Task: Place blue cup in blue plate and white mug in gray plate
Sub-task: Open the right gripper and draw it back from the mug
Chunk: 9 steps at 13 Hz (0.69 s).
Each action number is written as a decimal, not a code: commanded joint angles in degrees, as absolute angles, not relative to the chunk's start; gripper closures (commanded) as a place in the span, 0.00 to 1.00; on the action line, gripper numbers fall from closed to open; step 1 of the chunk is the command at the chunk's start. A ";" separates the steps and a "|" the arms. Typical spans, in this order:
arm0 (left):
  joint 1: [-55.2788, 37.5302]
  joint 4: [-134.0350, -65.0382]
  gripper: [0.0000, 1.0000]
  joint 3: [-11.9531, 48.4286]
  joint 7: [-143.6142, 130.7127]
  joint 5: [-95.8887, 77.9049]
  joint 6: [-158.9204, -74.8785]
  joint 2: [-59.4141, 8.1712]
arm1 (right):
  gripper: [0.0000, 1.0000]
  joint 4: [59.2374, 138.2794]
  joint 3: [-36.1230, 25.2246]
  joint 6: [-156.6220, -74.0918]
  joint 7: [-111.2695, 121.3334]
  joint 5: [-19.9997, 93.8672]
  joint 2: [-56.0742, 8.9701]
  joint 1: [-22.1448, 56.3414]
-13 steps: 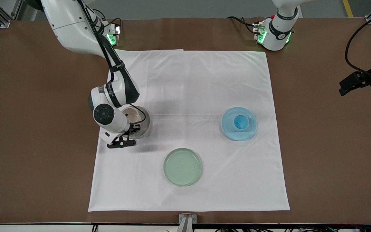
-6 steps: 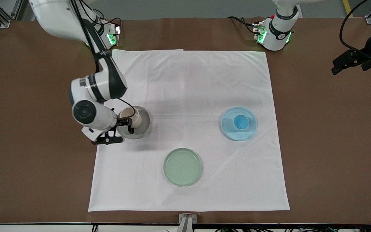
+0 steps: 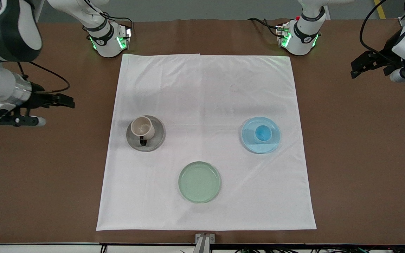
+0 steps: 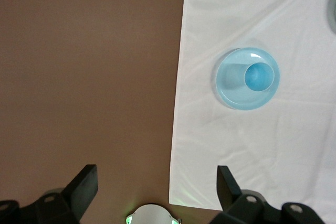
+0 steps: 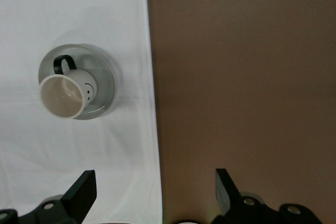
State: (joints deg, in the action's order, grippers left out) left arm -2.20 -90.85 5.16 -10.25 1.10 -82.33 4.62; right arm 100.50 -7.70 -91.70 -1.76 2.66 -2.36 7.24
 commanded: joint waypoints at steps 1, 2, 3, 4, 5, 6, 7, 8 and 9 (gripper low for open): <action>-2.11 -91.67 0.00 5.36 -10.11 1.05 -83.32 5.45 | 0.00 103.18 -6.50 -93.51 0.96 -0.34 0.43 3.96; -2.11 -91.67 0.00 5.36 -10.11 0.97 -83.67 5.45 | 0.00 103.18 -6.42 -93.86 2.27 -0.61 0.96 3.17; -2.20 -91.67 0.00 5.36 -10.11 0.97 -84.02 5.36 | 0.00 103.10 -6.50 -94.13 2.63 -0.62 1.31 2.90; -2.20 -91.67 0.00 5.45 -10.11 0.97 -84.28 5.36 | 0.00 102.83 -6.50 -94.74 2.72 -0.62 1.32 2.64; -2.20 -91.76 0.00 5.45 -10.11 0.97 -84.81 5.36 | 0.00 102.66 -6.50 -96.23 2.64 -0.62 1.32 2.46; -2.20 -91.76 0.00 5.36 -10.02 0.97 -84.81 5.36 | 0.00 102.22 -6.42 -97.46 2.72 -0.62 1.23 1.50; -2.11 -91.76 0.00 5.36 -10.02 0.97 -84.81 5.36 | 0.00 101.09 -6.42 -97.30 2.72 -0.35 0.97 1.15; -1.85 -91.76 0.00 5.36 -10.02 0.88 -84.81 5.45 | 0.00 98.03 -6.42 -96.95 2.72 -0.44 0.71 1.14; -1.67 -91.58 0.00 5.36 -9.58 0.88 -84.81 5.54 | 0.00 94.17 -6.42 -95.81 2.72 -0.44 -0.25 1.14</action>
State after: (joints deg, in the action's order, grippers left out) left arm -2.15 -90.93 5.29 -10.25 1.10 -83.96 4.61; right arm 99.18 -7.62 -97.43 2.10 0.43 -0.32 2.49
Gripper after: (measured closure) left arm 0.000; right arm 0.000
